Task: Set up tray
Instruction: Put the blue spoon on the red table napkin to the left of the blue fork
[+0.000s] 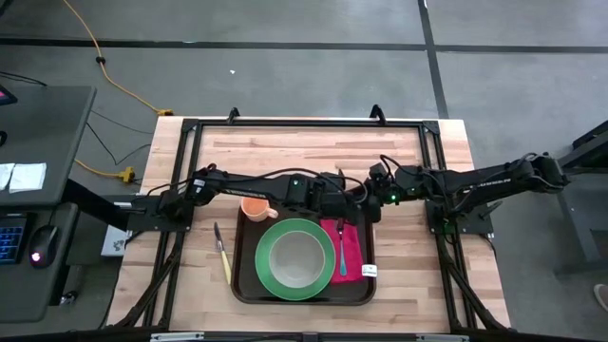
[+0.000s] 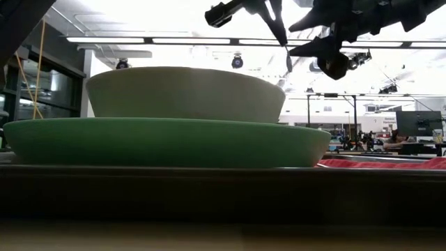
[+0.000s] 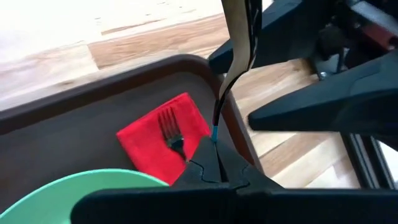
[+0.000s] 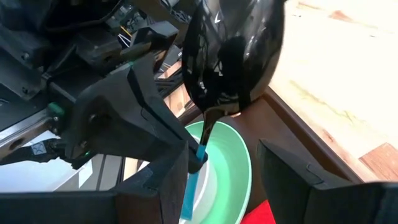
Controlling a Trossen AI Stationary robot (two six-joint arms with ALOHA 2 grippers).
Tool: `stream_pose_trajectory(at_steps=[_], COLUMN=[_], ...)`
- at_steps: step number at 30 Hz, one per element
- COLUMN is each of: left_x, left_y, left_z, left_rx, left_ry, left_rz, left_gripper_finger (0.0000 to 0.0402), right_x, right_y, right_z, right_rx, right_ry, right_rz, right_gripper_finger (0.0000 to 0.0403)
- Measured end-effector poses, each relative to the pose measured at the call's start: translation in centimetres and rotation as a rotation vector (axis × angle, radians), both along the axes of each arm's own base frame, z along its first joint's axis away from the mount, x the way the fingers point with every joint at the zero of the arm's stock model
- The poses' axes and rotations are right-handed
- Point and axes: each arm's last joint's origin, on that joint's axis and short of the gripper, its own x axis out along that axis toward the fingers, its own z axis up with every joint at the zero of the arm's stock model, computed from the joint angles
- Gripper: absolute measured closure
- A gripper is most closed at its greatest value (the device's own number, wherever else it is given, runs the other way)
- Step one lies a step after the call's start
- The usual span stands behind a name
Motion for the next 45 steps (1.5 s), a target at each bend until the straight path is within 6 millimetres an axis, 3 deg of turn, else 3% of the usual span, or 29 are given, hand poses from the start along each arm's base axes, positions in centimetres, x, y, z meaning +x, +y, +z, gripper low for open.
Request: stream_pose_trajectory(at_steps=[21,34,45], left_x=[0.38,0.36,0.32], left_y=[-0.10,0.01,0.04], left_z=[0.30,0.28,0.27], left_rx=[-0.002,0.004,0.008], left_ry=[-0.041,-0.038,-0.037], left_rz=[-0.033,-0.027,-0.016], left_gripper_finger=[0.0398,0.0398,0.0398], right_x=[0.07,0.08,0.09], right_y=[0.07,0.03,0.00], right_z=[0.26,0.26,0.25], right_rx=[0.039,0.062,0.062], right_ry=[-0.027,-0.027,-0.027], right_rz=[0.014,-0.006,-0.018], right_gripper_finger=[0.0235,0.0275,0.0279])
